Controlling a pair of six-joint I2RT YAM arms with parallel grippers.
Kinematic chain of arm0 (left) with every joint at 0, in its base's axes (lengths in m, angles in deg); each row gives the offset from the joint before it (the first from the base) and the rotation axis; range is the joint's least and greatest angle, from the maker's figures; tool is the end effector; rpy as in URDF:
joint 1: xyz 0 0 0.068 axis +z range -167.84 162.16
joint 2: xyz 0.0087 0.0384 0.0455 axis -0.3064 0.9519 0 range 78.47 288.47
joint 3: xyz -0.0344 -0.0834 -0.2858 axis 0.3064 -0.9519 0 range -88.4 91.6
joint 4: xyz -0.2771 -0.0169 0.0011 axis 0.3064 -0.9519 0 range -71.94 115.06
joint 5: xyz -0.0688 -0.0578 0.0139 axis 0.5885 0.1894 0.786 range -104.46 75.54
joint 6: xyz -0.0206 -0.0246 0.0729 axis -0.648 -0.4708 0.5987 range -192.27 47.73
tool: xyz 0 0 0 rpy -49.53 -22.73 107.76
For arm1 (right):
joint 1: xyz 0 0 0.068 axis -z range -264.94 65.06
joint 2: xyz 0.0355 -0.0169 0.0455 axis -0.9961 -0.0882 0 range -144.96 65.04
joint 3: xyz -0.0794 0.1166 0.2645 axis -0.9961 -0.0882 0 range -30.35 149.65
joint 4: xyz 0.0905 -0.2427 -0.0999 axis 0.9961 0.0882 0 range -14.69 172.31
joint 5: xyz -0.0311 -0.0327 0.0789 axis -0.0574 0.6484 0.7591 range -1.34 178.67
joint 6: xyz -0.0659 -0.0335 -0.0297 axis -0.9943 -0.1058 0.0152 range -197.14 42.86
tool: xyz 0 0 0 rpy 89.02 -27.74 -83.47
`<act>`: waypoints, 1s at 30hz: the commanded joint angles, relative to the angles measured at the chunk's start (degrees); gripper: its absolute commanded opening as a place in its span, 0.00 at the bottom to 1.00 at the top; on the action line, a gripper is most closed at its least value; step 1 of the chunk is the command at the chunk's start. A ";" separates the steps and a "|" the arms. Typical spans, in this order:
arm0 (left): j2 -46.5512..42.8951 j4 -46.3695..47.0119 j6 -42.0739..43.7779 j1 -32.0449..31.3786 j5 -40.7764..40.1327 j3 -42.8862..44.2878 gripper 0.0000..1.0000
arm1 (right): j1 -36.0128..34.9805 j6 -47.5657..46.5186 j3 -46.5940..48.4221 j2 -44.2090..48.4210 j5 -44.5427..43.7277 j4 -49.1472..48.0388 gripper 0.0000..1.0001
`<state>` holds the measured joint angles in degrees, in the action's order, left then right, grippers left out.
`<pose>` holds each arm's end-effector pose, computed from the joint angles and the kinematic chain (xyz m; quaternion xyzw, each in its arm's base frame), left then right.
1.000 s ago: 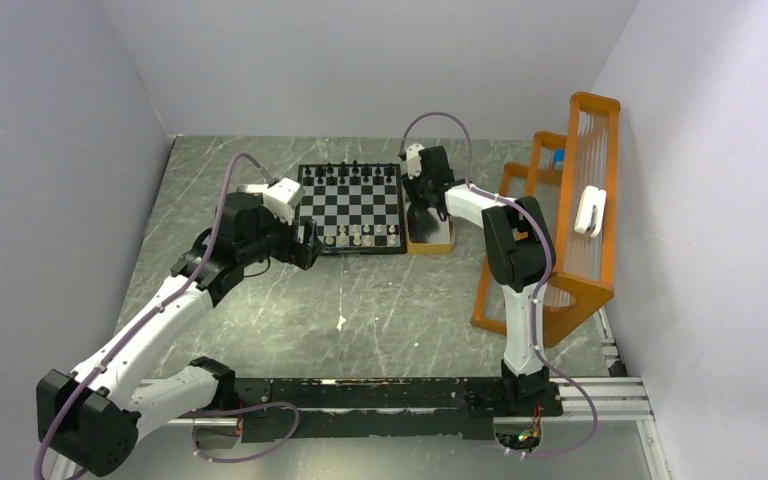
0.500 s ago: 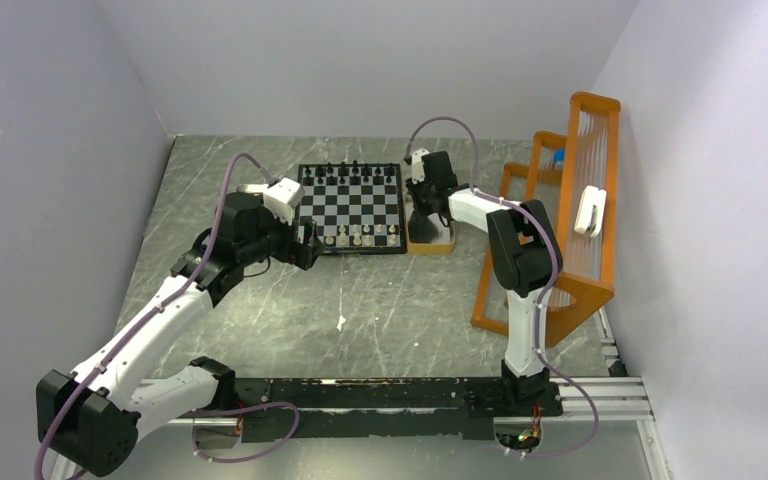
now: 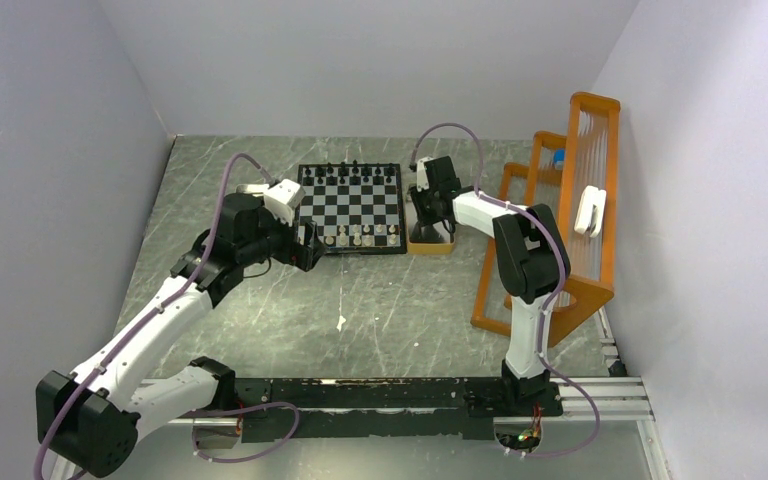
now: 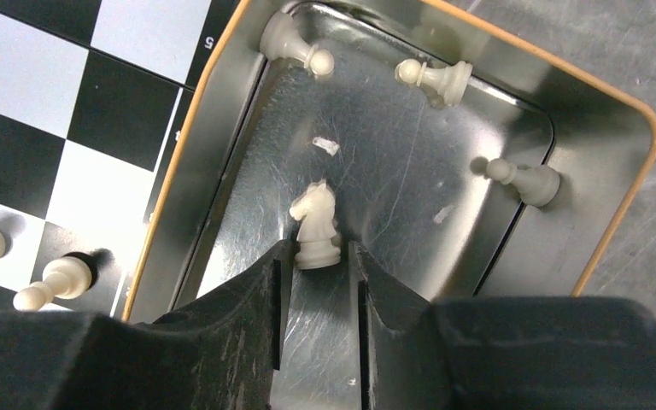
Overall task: Set up the chess pieces on the board
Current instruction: Pick up the chess piece from the storage box.
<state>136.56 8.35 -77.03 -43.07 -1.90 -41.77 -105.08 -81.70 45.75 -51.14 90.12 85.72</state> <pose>0.2279 -0.1239 0.3013 0.2068 0.8292 -0.2227 0.4691 0.4488 0.1664 0.1424 -0.2055 0.9184 0.0576 0.3332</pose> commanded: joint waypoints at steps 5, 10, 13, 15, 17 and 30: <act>-1.27 1.42 -0.72 0.27 0.81 -0.31 1.00 | 0.36 -1.53 -1.15 0.07 -0.62 -1.01 0.26; -1.22 1.34 -0.78 0.27 0.53 -0.31 1.00 | 0.37 -2.80 -0.76 -0.95 0.09 -0.53 0.25; -1.36 1.39 -1.14 0.27 -0.06 -0.39 1.00 | 0.37 -2.38 -1.12 -0.05 0.02 -1.27 0.25; -1.23 1.56 -1.97 0.27 -0.36 -0.48 1.00 | 0.37 -1.73 -0.65 0.77 -1.10 -0.90 0.24; -0.94 2.08 -3.74 0.27 -1.17 -0.64 1.00 | 0.38 -0.81 -0.13 1.69 -3.32 -0.36 0.23; 6.34 7.02 -21.35 0.27 7.69 2.89 0.86 | 0.37 0.36 -3.81 13.21 1.17 -2.71 0.23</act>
<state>142.37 10.56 -92.26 -43.05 0.05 -41.33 -105.06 -82.26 43.11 -42.75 88.52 84.61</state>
